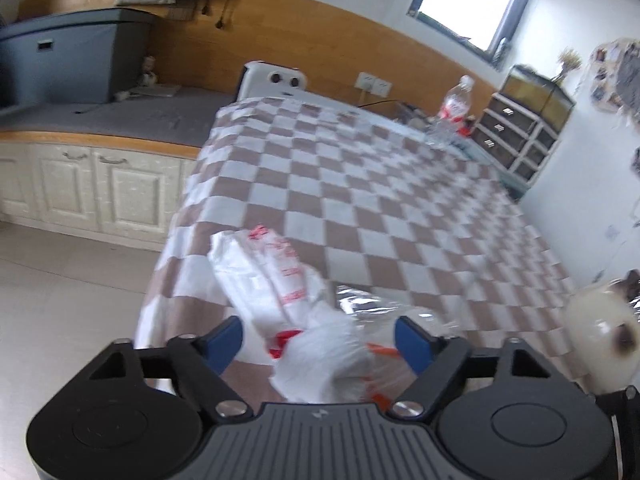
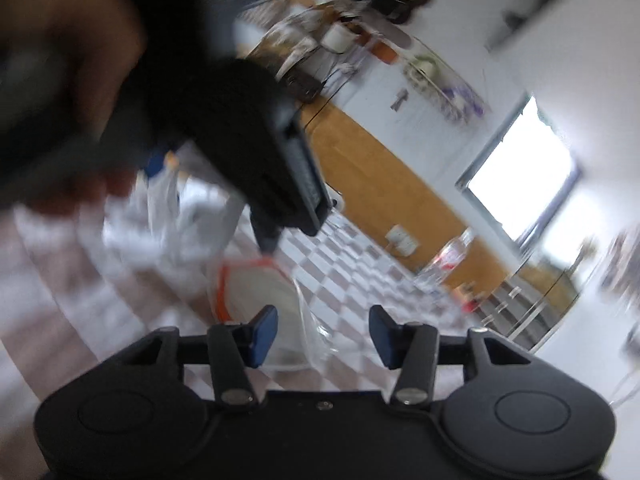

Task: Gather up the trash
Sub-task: 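Lower the left tool onto the white plastic bag while the right tool approaches the clear bag, then close the left tool on the white bag while the right tool grasps the clear bag, lifting both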

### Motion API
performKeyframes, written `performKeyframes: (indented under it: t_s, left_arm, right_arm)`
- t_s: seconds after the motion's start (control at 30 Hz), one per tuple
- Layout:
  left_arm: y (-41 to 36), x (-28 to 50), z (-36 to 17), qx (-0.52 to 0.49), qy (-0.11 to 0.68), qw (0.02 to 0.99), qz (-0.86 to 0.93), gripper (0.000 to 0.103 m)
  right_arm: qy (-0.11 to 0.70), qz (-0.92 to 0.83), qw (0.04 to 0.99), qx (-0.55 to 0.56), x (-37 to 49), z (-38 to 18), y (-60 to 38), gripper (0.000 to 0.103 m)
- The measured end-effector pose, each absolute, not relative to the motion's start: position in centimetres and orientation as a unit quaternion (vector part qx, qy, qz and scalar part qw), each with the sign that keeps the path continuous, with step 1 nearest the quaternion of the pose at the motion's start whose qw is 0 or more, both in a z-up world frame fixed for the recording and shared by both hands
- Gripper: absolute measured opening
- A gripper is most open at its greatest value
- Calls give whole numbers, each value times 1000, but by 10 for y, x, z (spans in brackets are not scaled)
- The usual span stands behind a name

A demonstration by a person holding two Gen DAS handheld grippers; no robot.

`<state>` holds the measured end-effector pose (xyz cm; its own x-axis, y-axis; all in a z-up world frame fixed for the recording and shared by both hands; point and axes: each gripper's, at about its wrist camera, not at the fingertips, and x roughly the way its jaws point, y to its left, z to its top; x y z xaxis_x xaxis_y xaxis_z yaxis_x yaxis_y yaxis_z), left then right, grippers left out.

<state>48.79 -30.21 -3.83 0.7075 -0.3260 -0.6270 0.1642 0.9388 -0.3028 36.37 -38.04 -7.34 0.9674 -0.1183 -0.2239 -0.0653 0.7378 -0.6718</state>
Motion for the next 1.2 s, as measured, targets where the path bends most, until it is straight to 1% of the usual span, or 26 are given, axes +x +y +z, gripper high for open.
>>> performKeyframes:
  t_s: [0.07, 0.1, 0.17, 0.2, 0.27, 0.33, 0.53, 0.77, 0.93, 1.07, 1.2]
  left_arm:
    - [-298, 490, -42, -113, 366, 915, -126, 68]
    - [-296, 491, -44, -114, 370, 913, -128, 66]
    - [-293, 490, -46, -109, 371, 912, -138, 57]
    - [-293, 488, -47, -102, 370, 912, -144, 55]
    - [-294, 485, -46, -88, 366, 914, -152, 52]
    - [-294, 481, -45, -73, 361, 916, -157, 51]
    - [-285, 468, -40, -60, 342, 923, -168, 50]
    - [-268, 443, -36, -32, 328, 929, -169, 49]
    - [-261, 416, -32, -16, 314, 932, -182, 49]
    - [-260, 395, -30, -10, 305, 931, -199, 49]
    - [-255, 374, -29, -13, 303, 929, -212, 48]
  right_arm:
    - [139, -2, 914, -381, 366, -79, -375, 45]
    - [141, -2, 910, -389, 366, -81, -372, 44]
    - [142, 0, 907, -397, 366, -83, -369, 36]
    - [144, -1, 907, -396, 366, -82, -369, 32]
    - [150, -10, 909, -388, 368, -81, -371, 13]
    - [151, -16, 916, -372, 369, -76, -375, 4]
    - [155, 4, 939, -308, 361, -57, -386, 3]
    - [178, 25, 964, -195, 344, -38, -407, 2]
    - [170, 14, 973, -156, 325, -28, -410, 2]
    - [179, 29, 977, -110, 303, -20, -408, 2]
    - [188, 44, 977, -90, 278, -2, -410, 2]
